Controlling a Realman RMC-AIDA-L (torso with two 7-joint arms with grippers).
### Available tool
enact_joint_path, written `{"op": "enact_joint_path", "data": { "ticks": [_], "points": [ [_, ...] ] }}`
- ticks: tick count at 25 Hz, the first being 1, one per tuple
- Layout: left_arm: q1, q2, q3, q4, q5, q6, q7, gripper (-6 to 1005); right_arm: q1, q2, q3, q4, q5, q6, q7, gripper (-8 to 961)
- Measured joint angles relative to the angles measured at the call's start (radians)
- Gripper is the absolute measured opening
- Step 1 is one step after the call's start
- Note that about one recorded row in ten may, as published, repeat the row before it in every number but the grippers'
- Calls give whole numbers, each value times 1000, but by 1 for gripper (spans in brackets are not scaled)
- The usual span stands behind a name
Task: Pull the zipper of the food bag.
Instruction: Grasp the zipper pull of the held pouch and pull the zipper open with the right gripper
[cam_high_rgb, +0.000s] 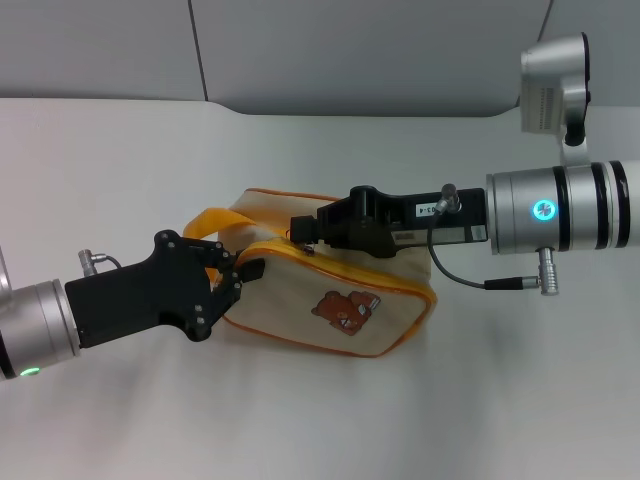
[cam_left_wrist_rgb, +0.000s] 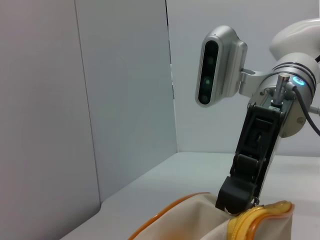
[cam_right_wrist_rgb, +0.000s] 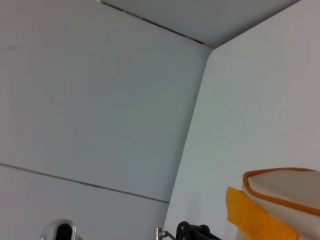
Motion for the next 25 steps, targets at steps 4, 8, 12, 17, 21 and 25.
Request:
{"op": "enact_joint_path", "data": {
  "ticks": [4, 8, 12, 17, 21, 25],
  "points": [
    [3, 0, -2, 0, 0, 1, 0, 59, -6, 0, -1, -15, -2, -2, -15, 11],
    [5, 0, -6, 0, 0, -4, -1, 59, -30, 1, -6, -51, -23, -2, -19, 0],
    [10, 3, -12, 0, 0, -25, -10, 59, -103, -12, -3, -110, -28, -10, -9, 1],
    [21, 6, -35, 0, 0, -34, -12, 60, -203, -49, 6, -180, -27, -10, 1, 0],
    [24, 6, -36, 0, 0, -30, -12, 60, -229, -63, 42, -183, -22, -25, -23, 0],
    [24, 5, -31, 0, 1, -27, -12, 60, -226, -67, 57, -181, -20, -43, -28, -1]
  ]
}}
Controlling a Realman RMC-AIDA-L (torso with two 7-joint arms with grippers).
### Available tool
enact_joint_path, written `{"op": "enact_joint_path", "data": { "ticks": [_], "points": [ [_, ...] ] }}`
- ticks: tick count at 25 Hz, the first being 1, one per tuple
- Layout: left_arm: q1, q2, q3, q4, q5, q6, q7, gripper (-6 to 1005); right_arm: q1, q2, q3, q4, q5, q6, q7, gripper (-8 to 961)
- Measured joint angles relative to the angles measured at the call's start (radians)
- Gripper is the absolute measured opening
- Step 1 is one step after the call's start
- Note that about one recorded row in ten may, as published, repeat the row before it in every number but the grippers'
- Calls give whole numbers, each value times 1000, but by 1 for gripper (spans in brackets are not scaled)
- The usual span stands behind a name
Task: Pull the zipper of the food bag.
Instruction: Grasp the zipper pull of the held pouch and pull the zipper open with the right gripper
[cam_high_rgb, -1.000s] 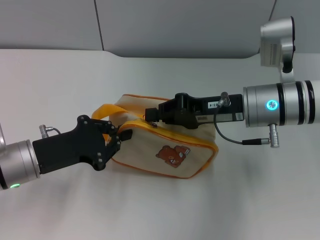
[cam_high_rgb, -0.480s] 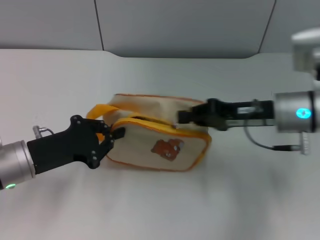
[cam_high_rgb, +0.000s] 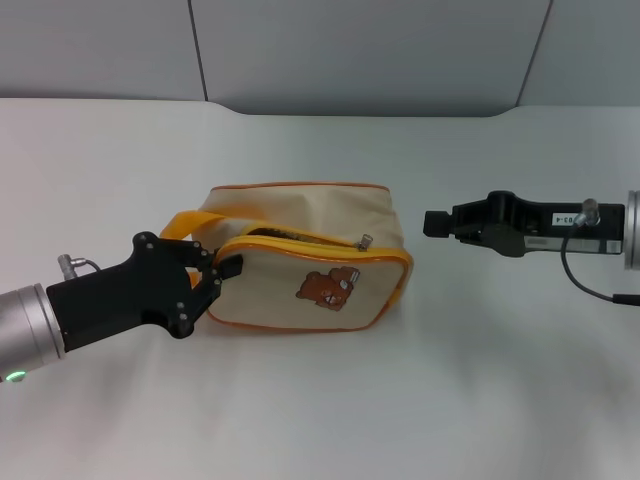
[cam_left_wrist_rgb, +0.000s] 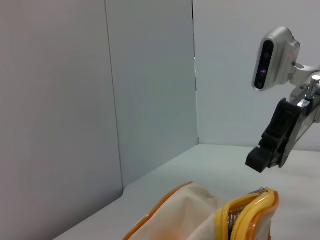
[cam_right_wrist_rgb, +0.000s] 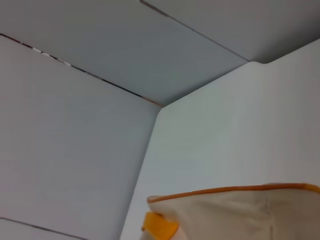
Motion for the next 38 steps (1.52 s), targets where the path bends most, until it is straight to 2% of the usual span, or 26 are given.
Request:
{"op": "enact_joint_path", "data": {
  "ticks": [8, 13, 16, 25, 34, 38],
  "points": [
    [-5, -3, 2, 0, 1, 6, 0, 60, 36, -7, 37, 39, -1, -66, 14, 36],
    [-7, -3, 2, 0, 1, 9, 3, 59, 67, -12, 35, 87, -7, -32, 61, 241],
    [-7, -3, 1, 0, 1, 20, 6, 59, 88, -12, 25, 112, -22, -2, 82, 453],
    [-13, -3, 3, 0, 1, 31, 10, 60, 142, -5, -18, 149, -46, 38, 122, 493],
    [-13, -3, 0, 0, 1, 36, 12, 59, 147, -9, -28, 150, -76, 64, 171, 489],
    [-13, -3, 2, 0, 0, 39, 13, 56, 150, -1, -26, 147, -83, 54, 174, 480]
  ]
}}
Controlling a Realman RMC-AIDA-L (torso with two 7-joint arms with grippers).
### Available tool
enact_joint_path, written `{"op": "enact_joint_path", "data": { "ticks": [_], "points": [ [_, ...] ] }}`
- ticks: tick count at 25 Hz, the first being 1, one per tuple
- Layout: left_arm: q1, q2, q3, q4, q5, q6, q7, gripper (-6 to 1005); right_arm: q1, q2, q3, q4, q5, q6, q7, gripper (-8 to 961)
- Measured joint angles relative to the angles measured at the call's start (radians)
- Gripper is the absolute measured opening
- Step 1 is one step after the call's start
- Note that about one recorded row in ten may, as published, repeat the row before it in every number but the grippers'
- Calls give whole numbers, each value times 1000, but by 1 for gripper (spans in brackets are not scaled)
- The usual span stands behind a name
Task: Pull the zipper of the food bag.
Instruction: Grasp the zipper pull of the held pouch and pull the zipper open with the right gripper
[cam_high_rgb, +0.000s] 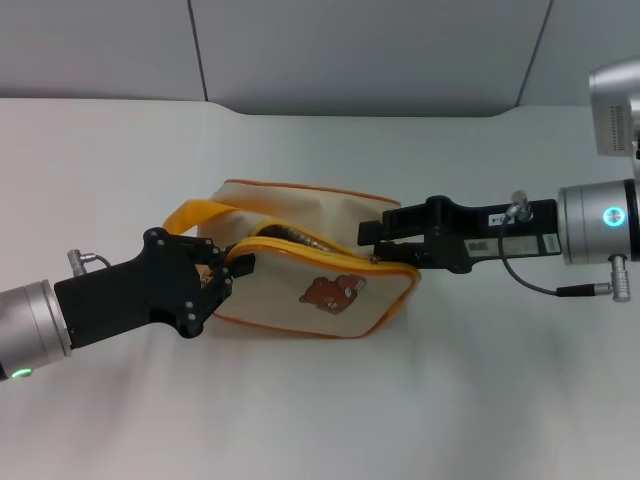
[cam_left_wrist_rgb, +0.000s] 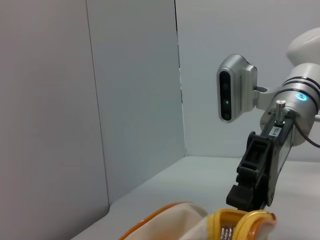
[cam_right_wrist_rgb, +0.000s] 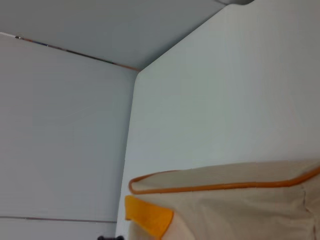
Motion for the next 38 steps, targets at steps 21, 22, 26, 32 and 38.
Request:
{"op": "enact_joint_path", "data": {
  "ticks": [21, 22, 26, 32, 38],
  "points": [
    [-1, -2, -5, 0, -1, 16, 1, 64, -1, 8, -3, -1, 21, -44, -37, 341],
    [0, -2, -5, 0, -1, 17, 1, 65, -2, 9, -3, -2, 21, -43, -61, 328],
    [2, -2, -5, 0, -1, 18, 1, 66, -4, 14, -3, -5, 15, -42, -83, 232],
    [6, -2, -5, 0, -8, 21, 1, 69, -9, 18, -3, -27, -2, -41, -103, 49],
    [4, -1, -6, 0, -8, 22, 1, 71, -10, 19, -3, -34, -4, -37, -126, -2]
  ]
}}
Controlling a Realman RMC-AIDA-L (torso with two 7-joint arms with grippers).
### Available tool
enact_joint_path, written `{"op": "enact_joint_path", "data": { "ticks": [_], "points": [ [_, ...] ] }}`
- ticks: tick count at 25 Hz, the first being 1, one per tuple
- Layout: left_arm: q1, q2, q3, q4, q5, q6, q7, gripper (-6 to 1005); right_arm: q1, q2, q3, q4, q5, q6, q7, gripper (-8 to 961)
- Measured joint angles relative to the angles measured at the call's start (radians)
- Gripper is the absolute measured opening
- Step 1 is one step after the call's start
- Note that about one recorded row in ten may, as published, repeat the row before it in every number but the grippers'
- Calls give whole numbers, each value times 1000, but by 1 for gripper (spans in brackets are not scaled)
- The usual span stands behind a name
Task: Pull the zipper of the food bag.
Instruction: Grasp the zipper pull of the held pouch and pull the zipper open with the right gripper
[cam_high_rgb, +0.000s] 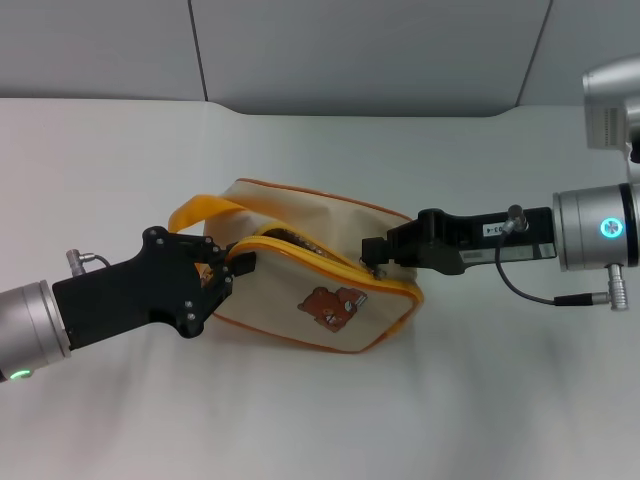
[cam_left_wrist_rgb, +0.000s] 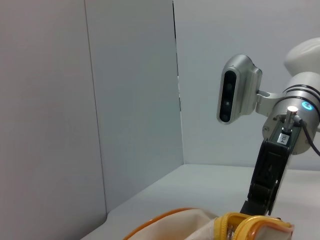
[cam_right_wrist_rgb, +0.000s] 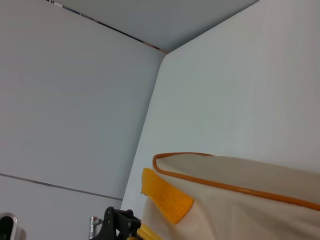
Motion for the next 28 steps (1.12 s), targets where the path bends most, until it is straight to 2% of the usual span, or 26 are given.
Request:
{"op": "enact_joint_path", "data": {
  "ticks": [6, 9, 14, 18, 22, 24, 27, 28],
  "points": [
    [-1, 3, -2, 0, -5, -12, -6, 73, -26, 1, 0, -46, -29, 6, -20, 1],
    [1, 4, -3, 0, -14, -24, -8, 74, -71, 7, 4, -118, -65, 16, -14, 3],
    [5, 6, -3, 0, -17, -27, -8, 76, -118, 6, 23, -164, -77, 17, -2, 8],
    [6, 5, -3, 0, -18, -27, -8, 78, -113, 3, 52, -152, -69, -2, -2, 11],
    [6, 4, -3, 0, -18, -24, -7, 80, -72, -18, 103, -83, -67, -52, 7, 15],
    [6, 4, -3, 0, -18, -20, -5, 80, -33, -40, 106, -11, -67, -59, 16, 16],
    [6, 4, -2, 0, -18, -18, -5, 82, -17, -46, 105, 19, -69, -58, 30, 19],
    [6, 3, -2, 0, -18, -17, -5, 82, -13, -46, 104, 24, -70, -56, 36, 58]
  ]
}}
